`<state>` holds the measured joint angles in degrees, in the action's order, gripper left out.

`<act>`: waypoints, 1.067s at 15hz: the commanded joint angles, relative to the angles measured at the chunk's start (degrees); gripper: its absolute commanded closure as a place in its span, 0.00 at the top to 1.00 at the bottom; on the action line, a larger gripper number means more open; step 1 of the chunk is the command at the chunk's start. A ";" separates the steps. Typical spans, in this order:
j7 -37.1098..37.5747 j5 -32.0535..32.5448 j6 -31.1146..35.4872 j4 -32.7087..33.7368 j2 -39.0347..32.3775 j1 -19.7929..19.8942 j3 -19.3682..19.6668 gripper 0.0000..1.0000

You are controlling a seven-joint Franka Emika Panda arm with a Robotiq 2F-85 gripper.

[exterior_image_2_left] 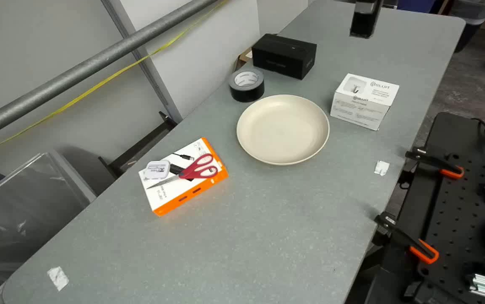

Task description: Pick up the tape and put it on the plate

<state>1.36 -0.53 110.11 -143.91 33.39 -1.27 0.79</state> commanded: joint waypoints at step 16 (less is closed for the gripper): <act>0.97 1.52 16.16 6.50 -12.89 3.15 0.45 1.00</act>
<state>1.75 -0.38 118.78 -142.70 30.24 0.06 0.97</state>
